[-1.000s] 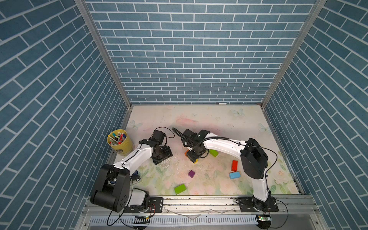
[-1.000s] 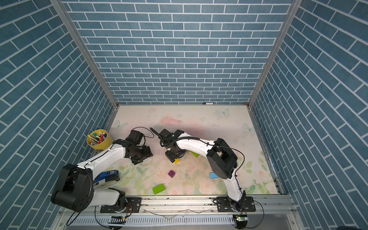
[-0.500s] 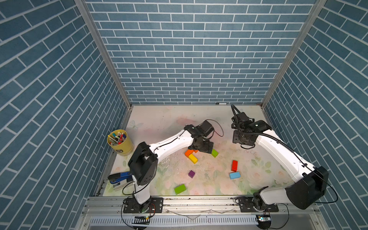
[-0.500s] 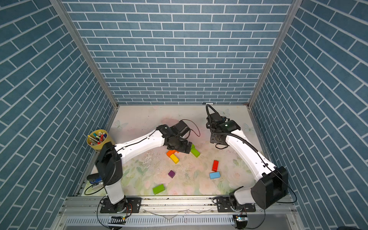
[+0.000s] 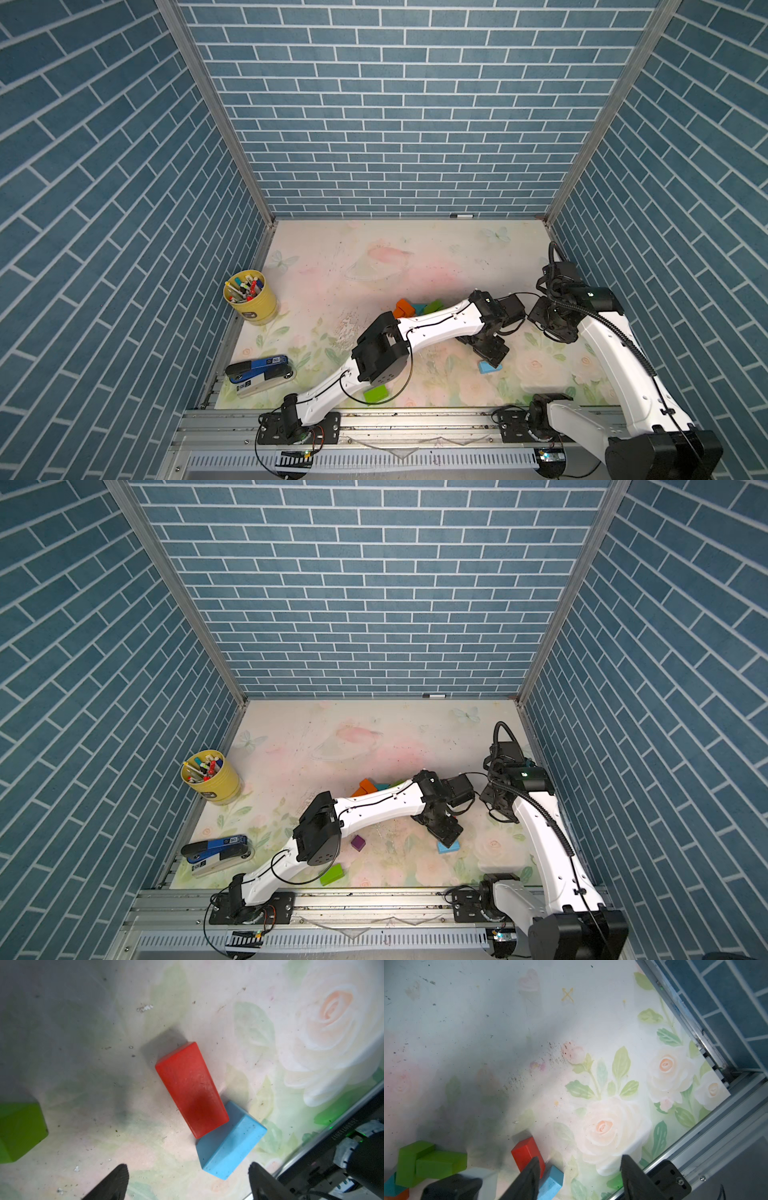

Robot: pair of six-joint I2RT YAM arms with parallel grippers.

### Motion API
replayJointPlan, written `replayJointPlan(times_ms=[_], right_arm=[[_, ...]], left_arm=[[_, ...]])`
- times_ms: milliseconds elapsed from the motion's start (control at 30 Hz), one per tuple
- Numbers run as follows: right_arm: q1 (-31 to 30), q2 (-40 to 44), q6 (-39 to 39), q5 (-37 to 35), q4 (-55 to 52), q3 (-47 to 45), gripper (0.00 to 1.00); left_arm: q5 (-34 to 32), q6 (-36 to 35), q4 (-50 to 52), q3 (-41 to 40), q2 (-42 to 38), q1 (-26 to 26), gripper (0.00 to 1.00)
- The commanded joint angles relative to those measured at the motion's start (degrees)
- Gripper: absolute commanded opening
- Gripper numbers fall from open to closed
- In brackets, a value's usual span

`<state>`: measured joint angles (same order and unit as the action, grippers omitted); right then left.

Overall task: Assemble a heart with building blocks
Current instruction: Assemble the building block at the center of the board.

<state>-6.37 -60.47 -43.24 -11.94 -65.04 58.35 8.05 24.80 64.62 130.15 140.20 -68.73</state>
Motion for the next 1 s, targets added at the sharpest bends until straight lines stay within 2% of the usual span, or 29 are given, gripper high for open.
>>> replayJointPlan(times_ms=[0, 333, 500, 800, 967], right_arm=[[0.4, 1.5, -1.8, 2.1, -0.1, -1.3, 0.63], [0.7, 5.9, -1.6, 2.9, 0.1, -4.3, 0.56], [0.7, 7.0, -2.1, 4.1, 1.1, -5.3, 0.5], [0.8, 7.4, -1.4, 4.6, 1.1, -4.9, 0.39], [0.8, 7.9, -1.5, 5.2, 1.7, -4.7, 0.35]], left_arm=[[-0.7, 0.8, 0.8, 1.1, 0.1, 0.1, 0.92], [-1.2, 1.7, -0.3, 7.2, 6.3, 0.0, 0.87], [-2.8, 1.9, 1.5, 11.4, 9.9, 0.6, 0.79], [-3.9, 1.2, 0.0, 11.4, 10.2, 1.1, 0.48], [-4.9, 0.7, 0.6, 11.2, 8.4, 1.0, 0.27]])
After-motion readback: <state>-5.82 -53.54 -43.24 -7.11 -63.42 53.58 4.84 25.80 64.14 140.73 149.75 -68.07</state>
